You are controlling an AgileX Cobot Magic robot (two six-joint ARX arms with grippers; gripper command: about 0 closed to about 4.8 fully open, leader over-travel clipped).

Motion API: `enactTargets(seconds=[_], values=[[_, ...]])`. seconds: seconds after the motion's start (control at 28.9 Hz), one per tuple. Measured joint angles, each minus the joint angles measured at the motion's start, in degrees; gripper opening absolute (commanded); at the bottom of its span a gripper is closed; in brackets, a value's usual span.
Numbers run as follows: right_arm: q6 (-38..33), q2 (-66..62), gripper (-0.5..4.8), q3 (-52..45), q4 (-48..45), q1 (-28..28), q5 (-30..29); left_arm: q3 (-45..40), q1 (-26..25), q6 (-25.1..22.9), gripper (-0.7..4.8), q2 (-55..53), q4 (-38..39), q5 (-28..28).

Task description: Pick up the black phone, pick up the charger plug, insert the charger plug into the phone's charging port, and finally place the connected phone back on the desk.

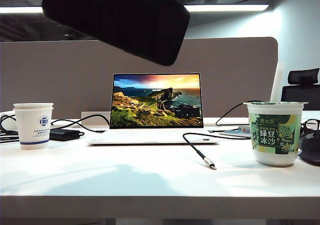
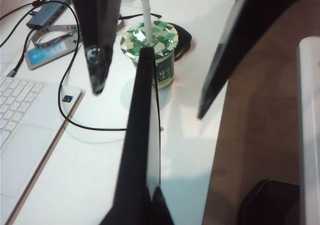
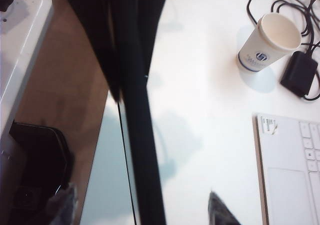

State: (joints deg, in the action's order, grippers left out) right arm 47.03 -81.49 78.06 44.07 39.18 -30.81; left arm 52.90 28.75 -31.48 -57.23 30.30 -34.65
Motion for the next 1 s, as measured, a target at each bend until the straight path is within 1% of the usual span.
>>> enactTargets(seconds=[0.45, 0.48, 0.59, 0.62, 0.93, 1.0], values=[[1.3, -4.3, 3.29, 0.0, 0.0, 1.5, 0.2, 0.0, 0.7, -2.3, -0.06, 0.0, 0.5, 0.3], [1.3, -4.6, 3.14, 0.0, 0.0, 1.6, 0.2, 0.0, 0.7, -2.3, -0.07, 0.0, 0.5, 0.3], [1.3, -5.7, 2.4, 0.0, 0.0, 1.8, 0.2, 0.0, 0.7, -2.4, -0.06, 0.0, 0.5, 0.3], [1.3, -6.1, 2.26, 0.0, 0.0, 1.8, 0.3, 0.0, 0.7, -2.4, -0.06, 0.0, 0.5, 0.3], [1.3, -6.1, 2.19, 0.0, 0.0, 2.2, 1.1, 0.0, 0.7, -2.4, -0.06, 0.0, 0.5, 0.3], [1.3, -6.1, 2.0, 0.0, 0.0, 2.1, 1.2, 0.0, 0.7, -2.4, -0.06, 0.0, 0.5, 0.3]])
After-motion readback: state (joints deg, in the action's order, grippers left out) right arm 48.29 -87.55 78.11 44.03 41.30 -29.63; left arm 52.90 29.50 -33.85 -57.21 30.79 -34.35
